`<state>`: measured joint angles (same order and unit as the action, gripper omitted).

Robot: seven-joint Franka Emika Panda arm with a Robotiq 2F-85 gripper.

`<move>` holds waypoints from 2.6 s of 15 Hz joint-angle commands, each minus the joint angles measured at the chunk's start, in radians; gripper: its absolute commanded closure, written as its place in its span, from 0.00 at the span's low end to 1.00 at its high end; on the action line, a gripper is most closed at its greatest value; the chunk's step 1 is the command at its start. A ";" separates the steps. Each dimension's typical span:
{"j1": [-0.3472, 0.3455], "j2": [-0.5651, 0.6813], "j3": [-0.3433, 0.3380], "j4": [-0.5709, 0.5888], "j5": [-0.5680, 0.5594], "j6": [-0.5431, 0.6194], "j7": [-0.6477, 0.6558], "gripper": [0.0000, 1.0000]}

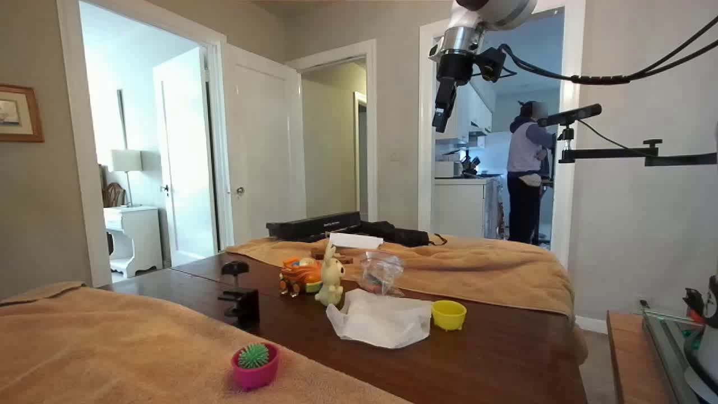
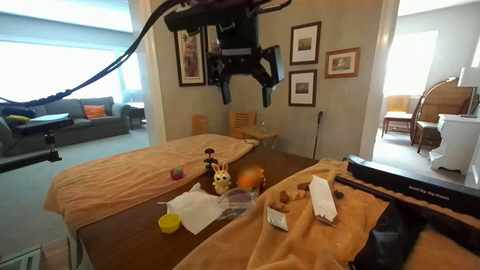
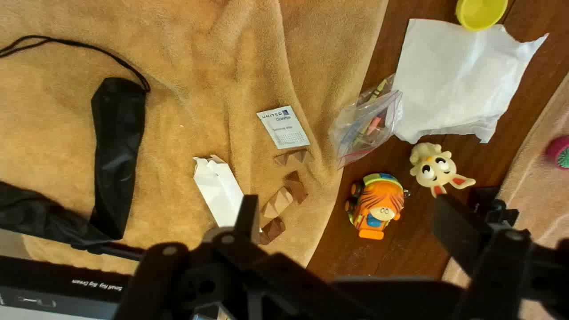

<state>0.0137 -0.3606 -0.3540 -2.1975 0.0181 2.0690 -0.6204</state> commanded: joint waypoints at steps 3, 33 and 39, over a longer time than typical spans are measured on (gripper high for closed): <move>-0.036 0.005 0.031 0.002 0.015 -0.002 -0.011 0.00; -0.240 0.626 0.183 0.412 0.259 0.187 -0.021 0.00; -0.306 0.741 0.253 0.521 0.263 0.185 -0.283 0.00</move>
<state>-0.2452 0.3006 -0.1418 -1.7679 0.2641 2.2554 -0.7839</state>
